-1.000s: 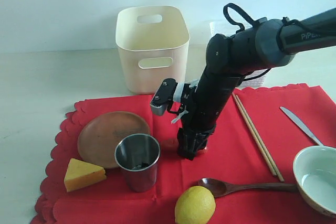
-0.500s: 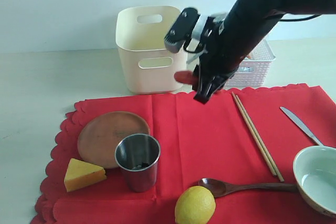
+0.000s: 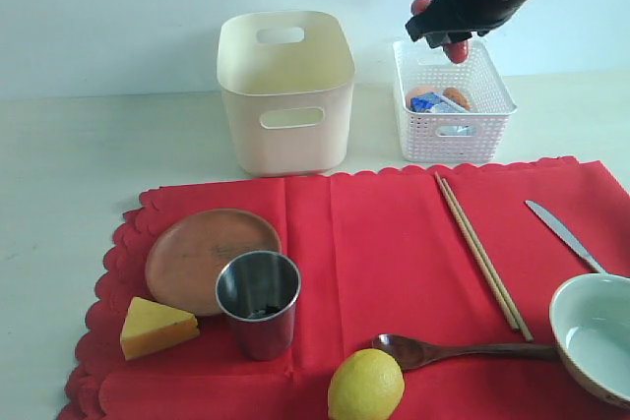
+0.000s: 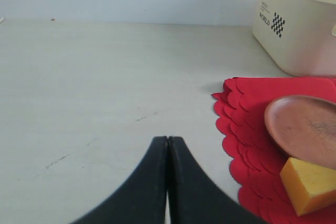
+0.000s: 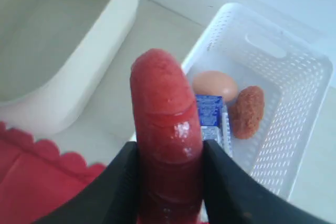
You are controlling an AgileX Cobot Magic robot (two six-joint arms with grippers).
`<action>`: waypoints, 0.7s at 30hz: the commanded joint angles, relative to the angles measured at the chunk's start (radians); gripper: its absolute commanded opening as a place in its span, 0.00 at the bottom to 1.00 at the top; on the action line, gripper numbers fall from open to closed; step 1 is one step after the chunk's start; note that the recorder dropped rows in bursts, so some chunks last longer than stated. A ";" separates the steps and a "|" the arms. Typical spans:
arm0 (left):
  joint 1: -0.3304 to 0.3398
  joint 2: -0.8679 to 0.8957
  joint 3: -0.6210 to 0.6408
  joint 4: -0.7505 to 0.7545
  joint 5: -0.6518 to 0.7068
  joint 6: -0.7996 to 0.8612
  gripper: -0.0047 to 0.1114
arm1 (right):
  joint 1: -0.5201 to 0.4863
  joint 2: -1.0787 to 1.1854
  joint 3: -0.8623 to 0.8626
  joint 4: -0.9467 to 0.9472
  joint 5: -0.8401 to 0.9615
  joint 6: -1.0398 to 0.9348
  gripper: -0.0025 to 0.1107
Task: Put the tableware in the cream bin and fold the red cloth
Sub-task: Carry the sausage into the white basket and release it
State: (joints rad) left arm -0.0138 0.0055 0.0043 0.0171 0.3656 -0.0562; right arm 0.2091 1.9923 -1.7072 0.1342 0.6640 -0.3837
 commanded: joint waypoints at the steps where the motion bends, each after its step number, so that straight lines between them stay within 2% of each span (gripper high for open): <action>1: -0.007 -0.006 -0.004 -0.002 -0.014 -0.003 0.04 | -0.059 0.199 -0.199 0.052 -0.005 0.054 0.02; 2: -0.007 -0.006 -0.004 -0.002 -0.014 -0.003 0.04 | -0.076 0.277 -0.276 0.050 -0.005 0.078 0.02; 8: -0.007 -0.006 -0.004 -0.002 -0.014 -0.003 0.04 | -0.124 0.466 -0.458 0.048 -0.002 0.125 0.02; 9: -0.007 -0.006 -0.004 -0.002 -0.014 -0.003 0.04 | -0.127 0.490 -0.483 0.048 -0.002 0.125 0.07; 12: -0.007 -0.006 -0.004 -0.002 -0.014 -0.003 0.04 | -0.127 0.517 -0.508 0.048 -0.002 0.125 0.28; 14: -0.007 -0.006 -0.004 -0.002 -0.014 -0.003 0.04 | -0.127 0.517 -0.510 0.048 0.014 0.121 0.51; 18: -0.007 -0.006 -0.004 -0.002 -0.014 -0.003 0.04 | -0.127 0.490 -0.510 0.036 0.063 0.116 0.66; 21: -0.007 -0.006 -0.004 -0.002 -0.014 -0.003 0.04 | -0.127 0.461 -0.510 0.033 0.118 0.119 0.67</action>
State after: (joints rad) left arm -0.0138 0.0055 0.0043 0.0171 0.3656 -0.0562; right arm 0.0829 2.4945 -2.2085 0.1763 0.7368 -0.2649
